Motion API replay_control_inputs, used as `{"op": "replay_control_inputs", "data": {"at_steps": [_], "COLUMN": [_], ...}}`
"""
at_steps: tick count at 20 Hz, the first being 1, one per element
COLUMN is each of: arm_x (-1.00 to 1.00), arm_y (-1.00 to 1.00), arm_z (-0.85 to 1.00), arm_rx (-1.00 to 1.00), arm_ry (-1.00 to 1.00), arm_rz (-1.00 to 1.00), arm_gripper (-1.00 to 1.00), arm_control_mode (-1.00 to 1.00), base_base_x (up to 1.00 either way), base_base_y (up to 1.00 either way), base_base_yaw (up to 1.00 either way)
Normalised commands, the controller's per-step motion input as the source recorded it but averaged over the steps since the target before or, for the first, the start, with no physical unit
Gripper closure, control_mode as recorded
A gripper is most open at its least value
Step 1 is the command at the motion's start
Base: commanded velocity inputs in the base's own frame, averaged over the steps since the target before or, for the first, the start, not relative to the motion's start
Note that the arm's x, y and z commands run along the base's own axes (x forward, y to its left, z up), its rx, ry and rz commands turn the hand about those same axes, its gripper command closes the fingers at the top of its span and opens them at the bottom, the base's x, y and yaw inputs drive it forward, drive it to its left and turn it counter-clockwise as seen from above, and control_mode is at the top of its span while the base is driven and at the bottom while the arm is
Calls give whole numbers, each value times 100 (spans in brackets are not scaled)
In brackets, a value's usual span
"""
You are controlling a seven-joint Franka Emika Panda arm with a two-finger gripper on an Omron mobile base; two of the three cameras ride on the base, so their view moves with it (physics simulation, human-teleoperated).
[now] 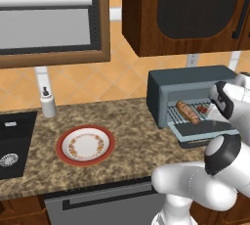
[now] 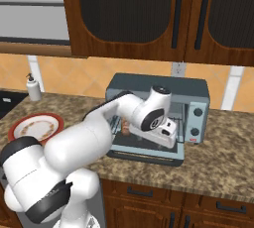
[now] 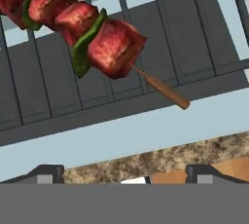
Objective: Pick up the kebab skewer and baguette bread, and place them inside the toaster oven. Close the toaster oven door and start by setting the timer.
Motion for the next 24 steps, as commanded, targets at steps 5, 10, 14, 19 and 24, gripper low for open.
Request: {"op": "replay_control_inputs", "data": {"at_steps": [5,10,14,19,24], "arm_x": [12,0,2,13,4], "arm_y": [-4,-5,-6,-2,-3], "arm_z": [-25,-27,-19,-18,-15], "arm_rx": [-12,-11,-10,-10,-4], "arm_ry": [1,1,0,1,1], "arm_rz": [-14,-5,-2,-1,-1], "arm_gripper": [-100,-100,-100,-100,-100], "arm_control_mode": [-100,-100,-100,-100,-100], "base_base_x": [0,0,0,0,0], "base_base_y": [0,0,0,0,0], "base_base_yaw": [0,0,0,0,0]}}
